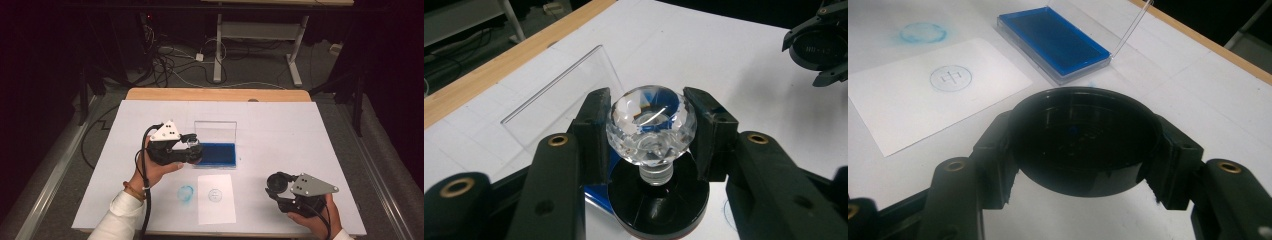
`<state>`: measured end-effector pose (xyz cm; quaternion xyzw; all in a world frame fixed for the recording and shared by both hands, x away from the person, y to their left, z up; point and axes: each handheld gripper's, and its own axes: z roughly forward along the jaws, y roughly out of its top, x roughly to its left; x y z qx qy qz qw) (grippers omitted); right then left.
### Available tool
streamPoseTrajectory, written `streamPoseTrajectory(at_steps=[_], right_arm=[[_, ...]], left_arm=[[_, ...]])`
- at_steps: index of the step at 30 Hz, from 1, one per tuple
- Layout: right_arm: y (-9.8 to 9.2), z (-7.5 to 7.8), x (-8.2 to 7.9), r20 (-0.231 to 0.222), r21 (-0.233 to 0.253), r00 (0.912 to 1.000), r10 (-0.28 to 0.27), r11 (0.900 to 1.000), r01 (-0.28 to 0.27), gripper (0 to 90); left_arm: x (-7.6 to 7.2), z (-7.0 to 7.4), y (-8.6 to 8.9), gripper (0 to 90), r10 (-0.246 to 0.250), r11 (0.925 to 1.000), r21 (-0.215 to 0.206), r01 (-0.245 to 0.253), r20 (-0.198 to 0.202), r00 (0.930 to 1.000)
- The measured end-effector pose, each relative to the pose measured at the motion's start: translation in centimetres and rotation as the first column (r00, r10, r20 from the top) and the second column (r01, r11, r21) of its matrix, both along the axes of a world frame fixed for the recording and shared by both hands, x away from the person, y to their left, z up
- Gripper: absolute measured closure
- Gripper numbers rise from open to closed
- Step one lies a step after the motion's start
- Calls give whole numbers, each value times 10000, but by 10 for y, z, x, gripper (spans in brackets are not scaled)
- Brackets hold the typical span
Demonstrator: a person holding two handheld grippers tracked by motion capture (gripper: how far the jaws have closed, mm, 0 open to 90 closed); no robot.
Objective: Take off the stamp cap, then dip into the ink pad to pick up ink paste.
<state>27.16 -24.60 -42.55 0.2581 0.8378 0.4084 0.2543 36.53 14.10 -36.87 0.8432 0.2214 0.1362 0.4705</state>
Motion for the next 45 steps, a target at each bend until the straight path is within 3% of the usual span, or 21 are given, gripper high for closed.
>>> streamPoseTrajectory(at_steps=[7,13,16,22,24,29,32,36,45], right_arm=[[0,2,2,-188,311,9998,56,9995,-51,388],[1,1,1,-239,213,9996,125,9997,-120,388],[2,4,0,-195,304,9997,141,9994,-135,388],[0,0,4,-272,140,9995,133,9998,-129,388],[1,1,5,-259,117,9996,142,9998,-139,388],[3,-1,3,-213,-58,9994,261,9996,-262,387],[3,-3,3,-201,-176,9994,287,9994,-291,387],[5,-1,0,-170,-92,9992,365,9993,-366,387],[5,-3,0,-139,-191,9992,366,9991,-369,387]], left_arm=[[6,4,-9,549,-169,9999,-13,169,15,9999],[11,3,-21,549,90,9993,364,-84,-142,9999],[15,4,-26,549,-29,9988,488,45,-330,9995],[28,3,-46,549,-138,9866,1617,237,-623,9980],[33,0,-53,549,-232,9777,2065,376,-717,9972],[44,-9,-65,549,-270,9712,2342,441,-759,9968],[49,-15,-68,549,-132,9791,2014,301,-846,9963],[54,-20,-72,549,9,9781,2078,138,-707,9975],[67,-38,-64,549,-14,9920,1257,84,-558,9984]])
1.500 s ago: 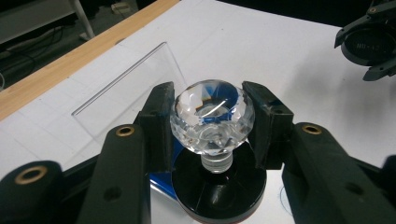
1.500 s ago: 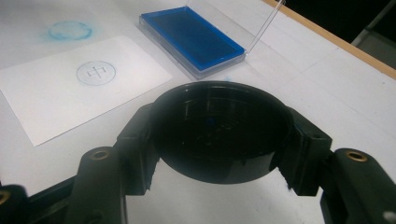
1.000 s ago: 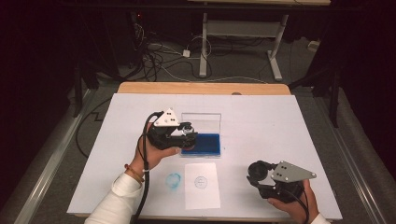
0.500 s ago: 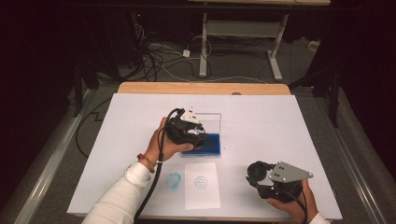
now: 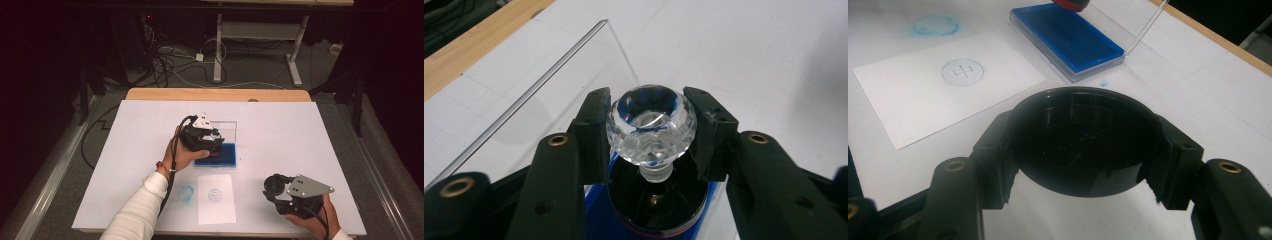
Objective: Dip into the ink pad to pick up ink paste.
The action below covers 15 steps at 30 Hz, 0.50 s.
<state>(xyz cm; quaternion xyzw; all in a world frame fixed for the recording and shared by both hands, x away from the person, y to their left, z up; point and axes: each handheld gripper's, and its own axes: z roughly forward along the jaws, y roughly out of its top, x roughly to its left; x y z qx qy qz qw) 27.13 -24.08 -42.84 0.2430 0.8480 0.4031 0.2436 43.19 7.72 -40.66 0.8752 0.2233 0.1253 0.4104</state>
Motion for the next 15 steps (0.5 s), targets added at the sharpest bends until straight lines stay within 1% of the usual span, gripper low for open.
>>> streamPoseTrajectory(at_steps=[2,5,7,9,11,13,15], right_arm=[[0,-1,0,-5,-20,10000,-42,10000,42,387],[0,-1,0,-15,-73,10000,-51,10000,51,387],[0,-2,-1,-20,-89,10000,-83,9999,83,387],[0,-2,-1,-4,-104,10000,-98,9999,98,387],[0,-2,-1,30,-138,9999,-124,9998,124,387],[-1,-3,0,41,-155,9999,-128,9998,129,387],[-1,-3,0,35,-187,9999,-105,9998,105,387]], left_arm=[[1,-4,1,549,14,9998,-214,-16,-87,10000],[2,-9,1,549,80,9999,-122,-79,44,10000],[2,-11,0,549,172,9998,-143,-170,127,9998],[2,-14,-1,549,101,9998,-178,-99,147,9998],[1,-16,-2,549,112,9999,-92,-110,207,9997],[1,-18,-3,549,64,9999,-113,-62,174,9998],[1,-20,-4,549,113,9999,-45,-112,264,9996]])
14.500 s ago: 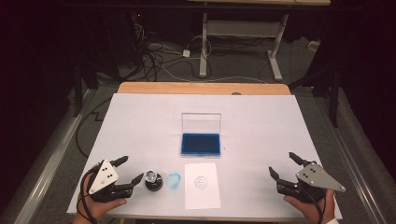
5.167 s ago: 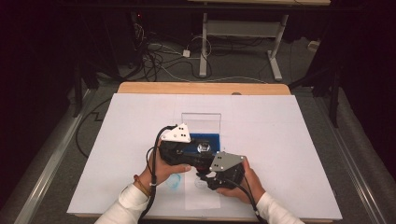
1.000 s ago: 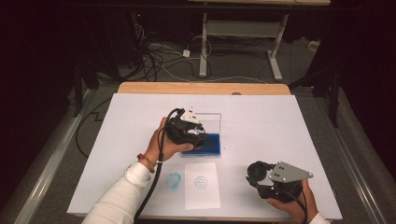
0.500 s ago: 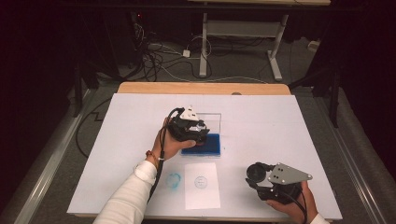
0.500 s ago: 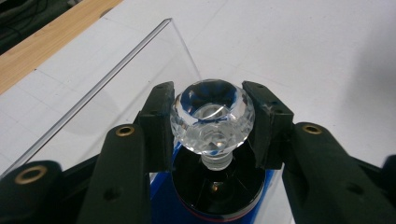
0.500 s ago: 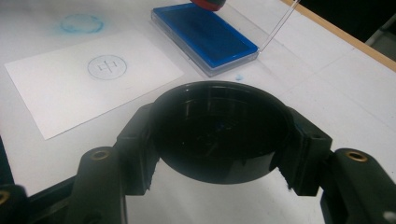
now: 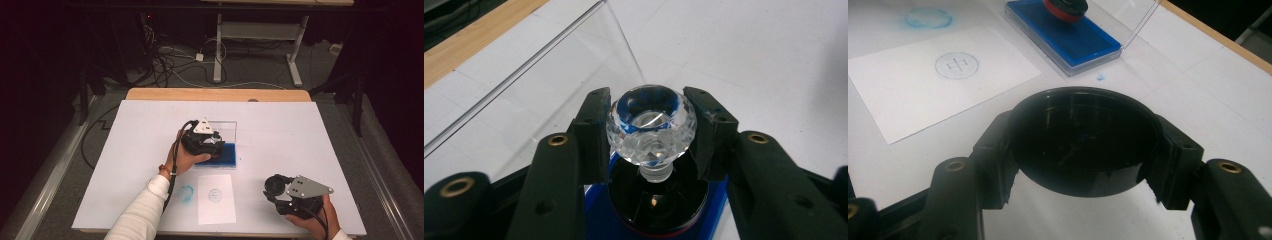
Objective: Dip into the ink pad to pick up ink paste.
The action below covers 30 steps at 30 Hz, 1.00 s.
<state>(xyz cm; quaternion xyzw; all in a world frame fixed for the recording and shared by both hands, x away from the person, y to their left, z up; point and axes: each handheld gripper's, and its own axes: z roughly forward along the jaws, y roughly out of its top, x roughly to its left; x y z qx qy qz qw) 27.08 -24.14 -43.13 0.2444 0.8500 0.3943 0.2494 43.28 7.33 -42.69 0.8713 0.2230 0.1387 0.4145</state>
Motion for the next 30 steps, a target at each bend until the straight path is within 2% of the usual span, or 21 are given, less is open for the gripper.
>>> streamPoseTrajectory(at_steps=[5,10,14,16,24,30], right_arm=[[1,-1,0,-21,-40,10000,-16,10000,16,387],[1,-1,0,30,-103,10000,14,9999,-14,387],[2,-1,-1,-14,-114,10000,21,9999,-21,387],[2,-1,-1,-24,-126,10000,20,9999,-20,387],[2,-1,-1,2,-171,10000,8,9999,-8,387],[3,-2,-1,-28,-186,10000,4,9998,-5,387]], left_arm=[[-1,-5,-1,549,28,9994,-334,-26,54,10000],[-2,-13,-6,549,-157,9997,-166,157,-34,9999],[-3,-15,-6,549,-97,9997,-232,98,43,9999],[-3,-15,-5,548,-184,9998,-114,185,94,9998],[-4,-12,5,548,-426,9987,279,431,-161,9990],[-5,-8,3,549,-437,9954,840,458,-273,9987]])
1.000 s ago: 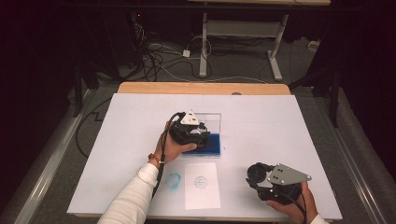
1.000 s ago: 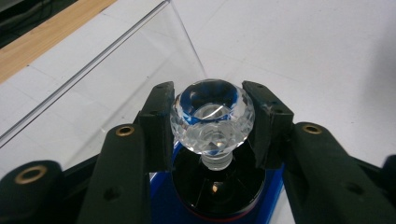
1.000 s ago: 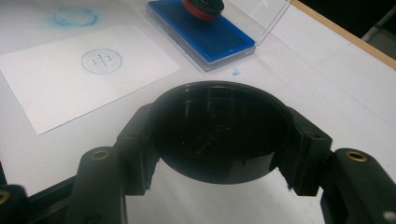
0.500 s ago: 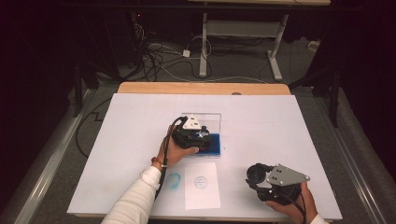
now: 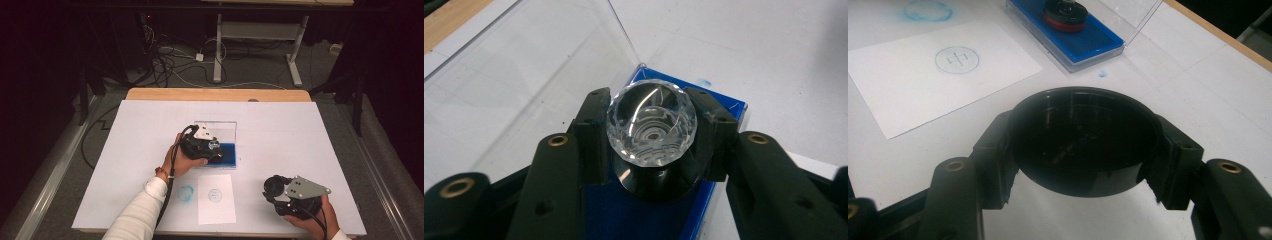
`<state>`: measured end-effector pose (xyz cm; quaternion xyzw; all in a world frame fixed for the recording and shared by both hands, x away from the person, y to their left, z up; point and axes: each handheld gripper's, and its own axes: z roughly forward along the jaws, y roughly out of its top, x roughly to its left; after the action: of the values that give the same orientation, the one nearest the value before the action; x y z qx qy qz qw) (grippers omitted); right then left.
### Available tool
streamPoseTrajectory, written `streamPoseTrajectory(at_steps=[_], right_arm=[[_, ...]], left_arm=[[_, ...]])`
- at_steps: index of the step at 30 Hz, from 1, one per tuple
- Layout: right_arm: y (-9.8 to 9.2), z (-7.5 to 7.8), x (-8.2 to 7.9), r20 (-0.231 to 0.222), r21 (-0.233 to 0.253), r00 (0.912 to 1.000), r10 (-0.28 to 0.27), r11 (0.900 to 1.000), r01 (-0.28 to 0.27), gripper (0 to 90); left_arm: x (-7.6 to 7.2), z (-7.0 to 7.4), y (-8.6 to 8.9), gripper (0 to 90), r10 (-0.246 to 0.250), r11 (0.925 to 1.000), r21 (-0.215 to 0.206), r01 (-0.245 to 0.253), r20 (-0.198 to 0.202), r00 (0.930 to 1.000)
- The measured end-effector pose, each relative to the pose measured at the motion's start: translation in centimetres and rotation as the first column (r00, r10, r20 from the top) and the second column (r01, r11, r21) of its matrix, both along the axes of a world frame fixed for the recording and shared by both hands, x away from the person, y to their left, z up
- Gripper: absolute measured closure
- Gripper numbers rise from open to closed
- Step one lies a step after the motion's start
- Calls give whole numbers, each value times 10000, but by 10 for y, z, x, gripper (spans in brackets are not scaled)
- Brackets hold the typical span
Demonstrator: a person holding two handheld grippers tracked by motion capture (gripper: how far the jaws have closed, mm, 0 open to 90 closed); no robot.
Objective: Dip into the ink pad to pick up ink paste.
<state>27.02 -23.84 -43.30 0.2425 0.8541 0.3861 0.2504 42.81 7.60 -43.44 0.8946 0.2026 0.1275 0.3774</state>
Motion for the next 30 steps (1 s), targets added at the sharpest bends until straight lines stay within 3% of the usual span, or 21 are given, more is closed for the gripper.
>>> streamPoseTrajectory(at_steps=[8,19,30], right_arm=[[0,0,0,-39,60,10000,-12,10000,12,387],[-1,0,0,-109,114,9999,-10,9999,11,386],[-1,-1,2,-215,82,9998,-50,10000,52,386]], left_arm=[[1,3,-7,550,96,9990,446,-92,-92,9999],[0,0,-4,549,184,9998,43,-183,-235,9996],[-3,-1,-6,549,235,9996,158,-235,19,9997]])
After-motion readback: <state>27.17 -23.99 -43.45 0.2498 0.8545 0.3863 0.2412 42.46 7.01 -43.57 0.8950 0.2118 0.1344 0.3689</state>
